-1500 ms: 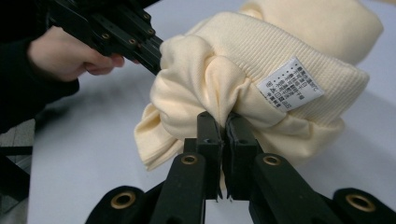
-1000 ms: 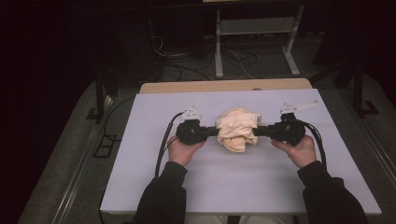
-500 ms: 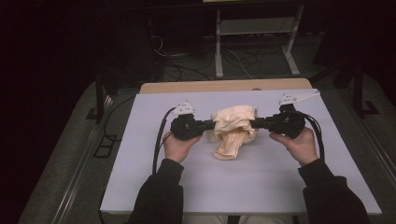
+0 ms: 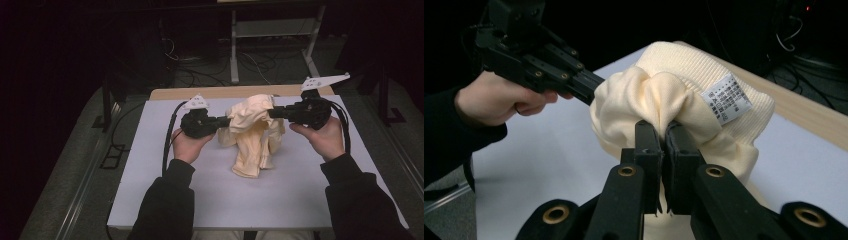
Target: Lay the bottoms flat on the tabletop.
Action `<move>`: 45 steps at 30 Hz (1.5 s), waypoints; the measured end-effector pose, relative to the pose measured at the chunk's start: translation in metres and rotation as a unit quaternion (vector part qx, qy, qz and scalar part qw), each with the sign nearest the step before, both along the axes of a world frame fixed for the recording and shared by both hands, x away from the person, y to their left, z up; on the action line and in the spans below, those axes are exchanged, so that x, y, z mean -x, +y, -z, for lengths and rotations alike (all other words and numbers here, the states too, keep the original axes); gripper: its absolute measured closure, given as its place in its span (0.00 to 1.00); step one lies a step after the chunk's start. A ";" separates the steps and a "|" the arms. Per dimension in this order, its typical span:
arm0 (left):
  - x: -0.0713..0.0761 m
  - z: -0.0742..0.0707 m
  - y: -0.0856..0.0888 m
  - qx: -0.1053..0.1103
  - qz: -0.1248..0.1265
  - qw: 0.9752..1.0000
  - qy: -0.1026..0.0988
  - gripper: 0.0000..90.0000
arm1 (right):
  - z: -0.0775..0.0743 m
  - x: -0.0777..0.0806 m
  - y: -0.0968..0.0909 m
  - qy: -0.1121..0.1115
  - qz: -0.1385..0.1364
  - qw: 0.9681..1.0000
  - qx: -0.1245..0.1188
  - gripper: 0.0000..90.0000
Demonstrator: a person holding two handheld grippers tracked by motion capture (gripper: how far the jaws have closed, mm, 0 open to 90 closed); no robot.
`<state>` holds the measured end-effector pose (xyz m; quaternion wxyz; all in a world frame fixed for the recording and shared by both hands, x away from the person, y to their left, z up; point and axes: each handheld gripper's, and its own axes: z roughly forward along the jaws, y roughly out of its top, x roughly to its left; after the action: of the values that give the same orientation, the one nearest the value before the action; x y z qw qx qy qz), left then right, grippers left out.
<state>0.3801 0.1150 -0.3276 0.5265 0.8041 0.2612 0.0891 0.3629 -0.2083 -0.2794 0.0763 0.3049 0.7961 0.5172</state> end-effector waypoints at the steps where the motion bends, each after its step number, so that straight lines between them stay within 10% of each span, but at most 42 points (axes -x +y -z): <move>1: 0.000 -0.004 0.000 -0.002 0.003 1.000 -0.004 0.95 | -0.002 0.000 0.000 -0.003 0.000 1.000 -0.003 0.94; 29: 0.001 0.053 0.050 -0.001 -0.044 0.997 0.065 0.93 | 0.053 -0.017 0.051 0.070 -0.051 0.996 -0.007 0.94; 41: 0.008 0.050 0.086 0.089 -0.029 0.989 0.114 0.51 | 0.081 -0.019 0.091 0.100 -0.063 0.993 0.009 0.94; 45: 0.016 0.051 0.084 0.081 -0.033 0.991 0.100 0.47 | 0.093 -0.018 0.102 0.111 -0.069 0.991 0.006 0.94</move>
<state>0.3638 0.1988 -0.3781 0.5576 0.7548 0.3453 0.0045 0.3805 -0.1063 -0.3720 -0.0465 0.3042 0.8216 0.4798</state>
